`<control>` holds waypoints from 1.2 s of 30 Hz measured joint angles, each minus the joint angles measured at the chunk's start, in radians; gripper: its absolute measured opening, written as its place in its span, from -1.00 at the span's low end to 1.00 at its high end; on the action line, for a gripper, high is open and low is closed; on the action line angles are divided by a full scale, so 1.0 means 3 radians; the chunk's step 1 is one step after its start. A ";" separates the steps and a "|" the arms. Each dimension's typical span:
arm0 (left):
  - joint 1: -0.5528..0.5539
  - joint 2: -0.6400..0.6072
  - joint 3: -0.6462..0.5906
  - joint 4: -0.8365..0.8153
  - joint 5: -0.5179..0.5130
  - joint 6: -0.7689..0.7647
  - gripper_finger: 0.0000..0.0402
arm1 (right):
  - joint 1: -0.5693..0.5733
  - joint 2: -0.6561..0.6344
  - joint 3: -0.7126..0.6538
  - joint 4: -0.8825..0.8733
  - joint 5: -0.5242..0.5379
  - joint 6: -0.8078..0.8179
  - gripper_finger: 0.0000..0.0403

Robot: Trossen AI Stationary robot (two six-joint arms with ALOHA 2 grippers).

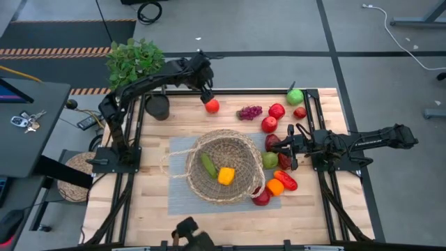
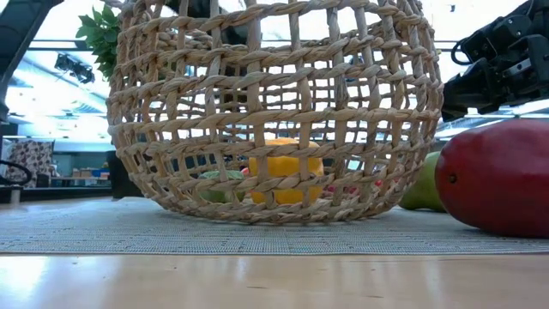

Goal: Build produce basket
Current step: Put the left red apple into the basket

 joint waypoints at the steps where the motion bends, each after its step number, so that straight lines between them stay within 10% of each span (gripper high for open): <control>1: 0.0043 -0.0001 -0.0067 0.0062 0.0098 -0.0043 0.97 | -0.0001 0.0000 -0.0001 0.0000 0.0001 0.0001 -0.70; 36: 0.0000 -0.0002 -0.1885 0.2628 0.0572 -0.0262 0.97 | 0.0000 0.0000 0.0000 0.0000 0.0001 0.0001 -0.70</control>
